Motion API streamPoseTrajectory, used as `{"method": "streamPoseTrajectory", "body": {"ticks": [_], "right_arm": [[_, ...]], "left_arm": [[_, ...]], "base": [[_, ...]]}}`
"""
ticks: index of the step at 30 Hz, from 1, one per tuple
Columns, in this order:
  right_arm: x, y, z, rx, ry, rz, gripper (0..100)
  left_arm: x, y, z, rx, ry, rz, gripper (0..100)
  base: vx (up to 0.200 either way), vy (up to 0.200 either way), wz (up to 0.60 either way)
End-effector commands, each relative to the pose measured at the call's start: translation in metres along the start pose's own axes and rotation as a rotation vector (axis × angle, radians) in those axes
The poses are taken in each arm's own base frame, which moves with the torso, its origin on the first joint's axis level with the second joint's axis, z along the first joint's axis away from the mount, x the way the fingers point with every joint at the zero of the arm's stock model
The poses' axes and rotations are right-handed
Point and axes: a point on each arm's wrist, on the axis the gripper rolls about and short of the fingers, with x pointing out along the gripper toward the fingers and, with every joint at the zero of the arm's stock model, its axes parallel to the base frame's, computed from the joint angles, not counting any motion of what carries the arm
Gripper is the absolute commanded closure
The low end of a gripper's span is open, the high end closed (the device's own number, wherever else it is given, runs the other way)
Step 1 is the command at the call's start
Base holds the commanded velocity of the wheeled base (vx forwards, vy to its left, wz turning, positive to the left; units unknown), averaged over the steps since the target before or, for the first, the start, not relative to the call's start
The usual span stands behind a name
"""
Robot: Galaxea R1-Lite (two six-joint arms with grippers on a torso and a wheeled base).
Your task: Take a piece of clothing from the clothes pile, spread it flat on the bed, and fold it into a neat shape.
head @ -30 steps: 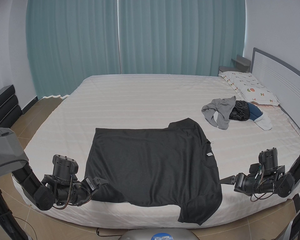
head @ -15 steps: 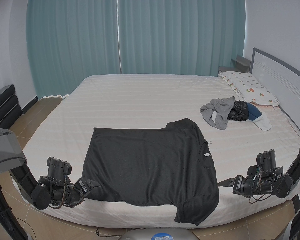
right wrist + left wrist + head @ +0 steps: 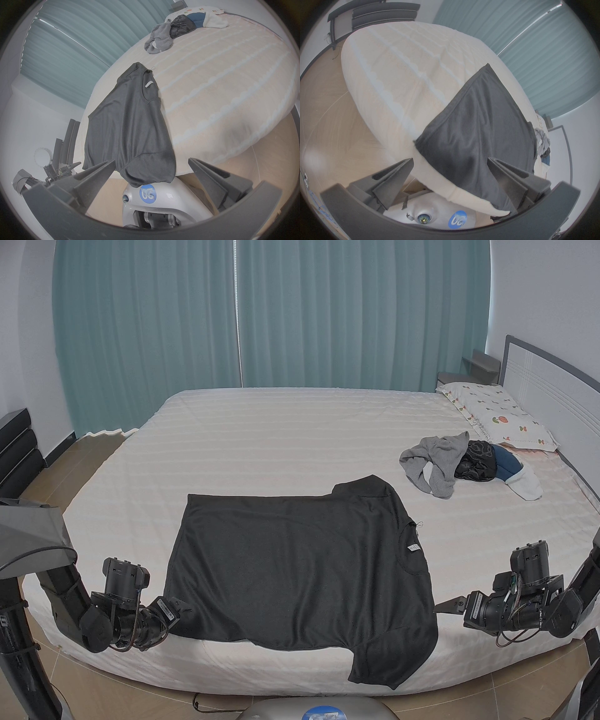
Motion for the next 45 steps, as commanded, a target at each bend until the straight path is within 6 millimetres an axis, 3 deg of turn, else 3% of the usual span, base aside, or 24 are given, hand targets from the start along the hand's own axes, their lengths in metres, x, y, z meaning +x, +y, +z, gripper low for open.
{"method": "streamPoseTrajectory", "body": {"ticks": [1,2,11,23,31,39,40,45], "right_arm": [[0.003,-0.002,-0.002,0.002,0.008,-0.008,0],[0.003,-0.002,-0.002,0.000,0.004,-0.004,0],[0.013,-0.005,-0.002,0.005,0.023,-0.016,0],[0.043,-0.012,-0.009,-0.022,0.035,-0.011,0],[0.063,-0.015,-0.017,-0.027,0.053,-0.003,0],[0.068,-0.017,-0.017,-0.028,0.050,-0.002,0],[0.068,-0.017,-0.017,-0.028,0.050,-0.002,100],[0.077,-0.023,-0.017,-0.026,0.057,-0.024,100]], "left_arm": [[0.011,0.006,0.005,-0.023,-0.007,0.022,0],[0.014,0.009,0.006,-0.014,-0.006,0.030,100],[0.011,0.017,0.001,0.047,-0.027,0.093,100],[-0.016,0.018,0.006,0.127,-0.046,0.123,100],[-0.018,0.022,0.004,0.163,-0.016,0.155,100],[-0.017,0.023,0.003,0.164,-0.007,0.161,100],[-0.017,0.023,0.003,0.164,-0.007,0.161,100],[-0.018,0.023,0.003,0.168,-0.007,0.161,100]], "base": [[0.000,0.000,0.00],[0.000,0.000,0.00],[0.000,0.000,0.00],[0.000,0.000,0.00],[0.000,0.000,0.00],[0.000,0.000,0.00],[0.000,0.000,0.00],[0.000,0.000,0.00]]}}
